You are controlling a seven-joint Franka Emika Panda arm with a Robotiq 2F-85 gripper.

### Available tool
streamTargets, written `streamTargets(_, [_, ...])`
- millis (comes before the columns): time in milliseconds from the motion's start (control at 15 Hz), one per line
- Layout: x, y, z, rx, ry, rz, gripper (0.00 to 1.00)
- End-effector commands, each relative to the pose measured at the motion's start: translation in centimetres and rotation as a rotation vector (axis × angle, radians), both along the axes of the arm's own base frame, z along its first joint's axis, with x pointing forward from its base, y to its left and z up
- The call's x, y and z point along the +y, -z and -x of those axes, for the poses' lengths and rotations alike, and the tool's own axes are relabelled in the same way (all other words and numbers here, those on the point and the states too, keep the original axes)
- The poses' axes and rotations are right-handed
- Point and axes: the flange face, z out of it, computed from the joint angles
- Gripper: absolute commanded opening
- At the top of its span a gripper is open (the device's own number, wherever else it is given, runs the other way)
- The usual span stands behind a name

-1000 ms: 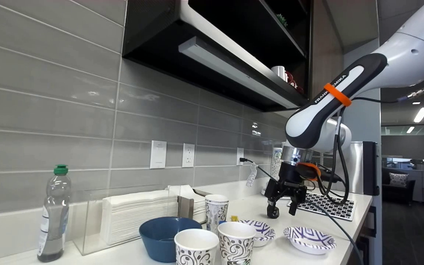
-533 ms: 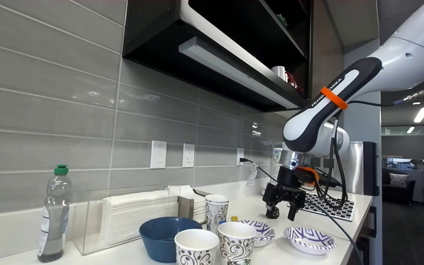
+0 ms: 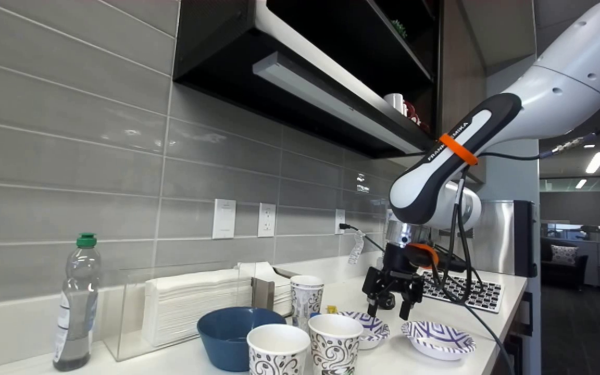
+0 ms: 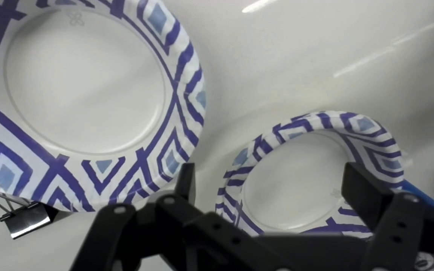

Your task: Unpack the white and brown bowls, put the one on top to the right and the second to the left on the kitchen countertop

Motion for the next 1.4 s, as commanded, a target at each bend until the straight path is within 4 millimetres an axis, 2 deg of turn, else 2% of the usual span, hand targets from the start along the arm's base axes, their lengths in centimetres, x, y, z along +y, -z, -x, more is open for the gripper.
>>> streamTargets(0, [0.2,0.8,-1.6,0.009,0.027,-0.001,0.78])
streamTargets(67, [0.2,1.1,-1.8,0.012,0.030,-0.002,0.66])
streamTargets(267, [0.1,1.5,-2.3,0.015,0.037,-0.004,0.55])
streamTargets(400, [0.1,1.6,-2.5,0.016,0.043,-0.001,0.40])
streamTargets(467, [0.0,1.6,-2.5,0.016,0.047,-0.001,0.25])
streamTargets(533, [0.0,1.6,-2.5,0.016,0.049,0.000,0.16])
streamTargets(667, [-0.1,1.4,-2.6,0.013,0.056,0.001,0.03])
streamTargets(800, [-0.2,1.4,-2.6,0.013,0.063,0.002,0.00])
streamTargets(1333, [-0.5,0.1,-2.6,-0.026,0.093,-0.015,0.01])
